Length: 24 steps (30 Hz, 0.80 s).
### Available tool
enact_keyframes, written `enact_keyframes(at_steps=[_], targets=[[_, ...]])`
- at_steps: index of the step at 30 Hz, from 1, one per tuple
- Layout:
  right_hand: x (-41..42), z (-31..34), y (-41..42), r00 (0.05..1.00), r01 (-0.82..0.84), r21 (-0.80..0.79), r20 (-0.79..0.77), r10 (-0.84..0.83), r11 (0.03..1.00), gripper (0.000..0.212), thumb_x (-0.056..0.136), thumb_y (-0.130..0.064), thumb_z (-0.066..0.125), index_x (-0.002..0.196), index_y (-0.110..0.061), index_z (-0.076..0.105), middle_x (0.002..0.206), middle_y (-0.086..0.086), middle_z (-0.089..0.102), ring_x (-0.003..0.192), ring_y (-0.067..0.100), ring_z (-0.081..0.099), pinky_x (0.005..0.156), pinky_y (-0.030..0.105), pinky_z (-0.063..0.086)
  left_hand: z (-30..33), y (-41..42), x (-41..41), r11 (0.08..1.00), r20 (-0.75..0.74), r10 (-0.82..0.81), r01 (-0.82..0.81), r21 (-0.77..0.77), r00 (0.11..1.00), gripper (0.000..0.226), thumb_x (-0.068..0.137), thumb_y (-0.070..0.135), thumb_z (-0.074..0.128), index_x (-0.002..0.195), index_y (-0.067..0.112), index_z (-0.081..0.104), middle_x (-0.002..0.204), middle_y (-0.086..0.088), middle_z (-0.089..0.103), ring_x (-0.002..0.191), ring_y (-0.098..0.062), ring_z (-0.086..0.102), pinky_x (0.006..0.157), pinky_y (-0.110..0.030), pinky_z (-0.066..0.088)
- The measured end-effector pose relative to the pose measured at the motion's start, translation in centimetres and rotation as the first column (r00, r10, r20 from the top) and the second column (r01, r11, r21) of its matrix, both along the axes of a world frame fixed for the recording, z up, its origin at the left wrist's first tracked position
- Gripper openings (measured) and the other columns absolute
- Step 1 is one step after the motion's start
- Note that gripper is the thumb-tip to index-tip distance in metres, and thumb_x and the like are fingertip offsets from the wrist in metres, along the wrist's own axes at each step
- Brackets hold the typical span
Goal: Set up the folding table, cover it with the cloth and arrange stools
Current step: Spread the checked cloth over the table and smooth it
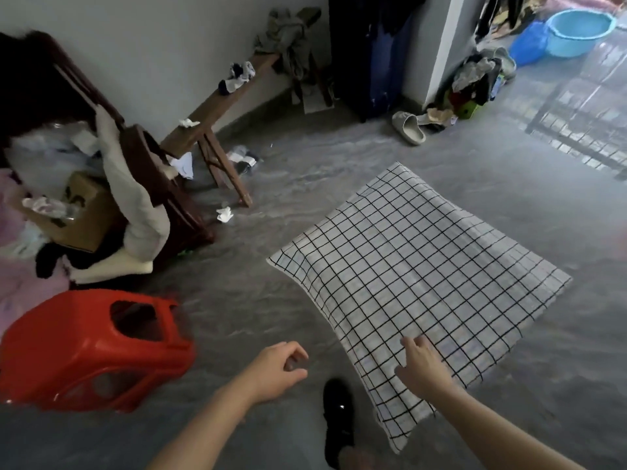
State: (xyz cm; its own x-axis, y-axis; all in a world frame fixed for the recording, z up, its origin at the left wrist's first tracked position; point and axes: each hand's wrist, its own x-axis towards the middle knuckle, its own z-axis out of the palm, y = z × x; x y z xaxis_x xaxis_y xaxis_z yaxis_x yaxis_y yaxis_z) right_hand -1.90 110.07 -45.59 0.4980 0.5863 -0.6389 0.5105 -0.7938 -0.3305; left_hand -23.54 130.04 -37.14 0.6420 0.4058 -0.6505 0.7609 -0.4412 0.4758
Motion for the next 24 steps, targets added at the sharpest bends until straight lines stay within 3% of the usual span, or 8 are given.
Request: enact_keyframes(at_steps=[3, 5, 9, 12, 16, 19, 24], targets=[[-0.2, -2.5, 2.0, 0.991, 0.129, -0.027, -0.021, -0.129, 0.991, 0.05, 0.091, -0.027, 0.059, 0.135, -0.017, 0.038, 0.136, 0.006, 0.038, 0.123, 0.021, 0.039, 0.096, 0.031, 0.045, -2.3, 4.7, 1.2, 0.996, -0.062, -0.085, 0.084, -0.023, 0.994, 0.028, 0.085, 0.028, 0.068, 0.083, 0.046, 0.046, 0.099, 0.004, 0.062, 0.081, 0.0, 0.053, 0.08, -0.013, 0.043], [-0.2, -3.9, 3.7, 0.978, 0.206, -0.029, -0.041, -0.207, 0.978, 0.048, 0.09, -0.023, 0.058, 0.134, -0.016, 0.038, 0.137, 0.007, 0.036, 0.124, 0.022, 0.038, 0.095, 0.03, 0.045, -3.5, 8.0, 2.3, 0.993, -0.093, -0.116, 0.114, -0.024, 0.989, 0.029, 0.088, 0.027, 0.066, 0.083, 0.046, 0.044, 0.095, 0.012, 0.058, 0.081, 0.004, 0.051, 0.076, -0.005, 0.037], [-1.0, -6.4, 7.0, 0.938, 0.344, -0.065, -0.013, -0.345, 0.937, 0.064, 0.089, -0.024, 0.059, 0.145, -0.016, 0.03, 0.152, 0.014, 0.025, 0.138, 0.029, 0.029, 0.107, 0.036, 0.04, -6.4, 13.0, 3.2, 0.997, -0.123, -0.076, 0.073, -0.03, 0.989, 0.025, 0.087, 0.023, 0.066, 0.08, 0.041, 0.05, 0.091, 0.015, 0.061, 0.071, 0.013, 0.053, 0.071, -0.004, 0.038], [-1.3, -7.5, 8.7, 0.917, 0.399, -0.061, 0.041, -0.397, 0.915, 0.07, 0.089, -0.027, 0.061, 0.148, -0.015, 0.025, 0.155, 0.013, 0.02, 0.142, 0.029, 0.024, 0.107, 0.036, 0.04, -8.7, 15.3, 3.8, 0.995, -0.152, -0.051, 0.036, -0.097, 0.987, 0.019, 0.088, 0.023, 0.067, 0.083, 0.037, 0.056, 0.089, 0.014, 0.063, 0.07, 0.008, 0.054, 0.063, -0.007, 0.042], [-2.2, -9.1, 9.3, 0.882, 0.47, -0.078, 0.077, -0.465, 0.879, 0.068, 0.088, -0.033, 0.06, 0.146, -0.016, 0.029, 0.151, 0.013, 0.027, 0.136, 0.029, 0.034, 0.107, 0.039, 0.04, -11.9, 18.1, 5.9, 0.978, -0.181, 0.077, -0.109, -0.178, 0.981, 0.012, 0.091, 0.02, 0.065, 0.085, 0.029, 0.059, 0.085, 0.008, 0.063, 0.074, -0.006, 0.058, 0.059, -0.017, 0.044], [-3.2, -10.4, 8.4, 0.795, 0.606, -0.124, 0.076, -0.601, 0.786, 0.064, 0.087, -0.038, 0.059, 0.142, -0.016, 0.035, 0.147, 0.013, 0.034, 0.13, 0.03, 0.04, 0.103, 0.043, 0.043, -15.0, 19.2, 7.7, 0.929, -0.252, 0.209, -0.272, -0.25, 0.945, 0.004, 0.094, 0.025, 0.061, 0.091, 0.022, 0.059, 0.091, 0.003, 0.064, 0.071, -0.006, 0.06, 0.055, -0.021, 0.041], [-4.9, -12.3, 7.5, 0.612, 0.79, -0.063, 0.147, -0.777, 0.61, 0.058, 0.088, -0.031, 0.056, 0.141, -0.015, 0.038, 0.144, 0.009, 0.037, 0.122, 0.029, 0.046, 0.095, 0.046, 0.047, -20.6, 21.2, 9.8, 0.835, -0.366, 0.334, -0.453, -0.312, 0.868, 0.041, 0.095, 0.044, 0.054, 0.12, 0.011, 0.057, 0.111, -0.004, 0.063, 0.092, -0.017, 0.061, 0.074, -0.031, 0.046]])
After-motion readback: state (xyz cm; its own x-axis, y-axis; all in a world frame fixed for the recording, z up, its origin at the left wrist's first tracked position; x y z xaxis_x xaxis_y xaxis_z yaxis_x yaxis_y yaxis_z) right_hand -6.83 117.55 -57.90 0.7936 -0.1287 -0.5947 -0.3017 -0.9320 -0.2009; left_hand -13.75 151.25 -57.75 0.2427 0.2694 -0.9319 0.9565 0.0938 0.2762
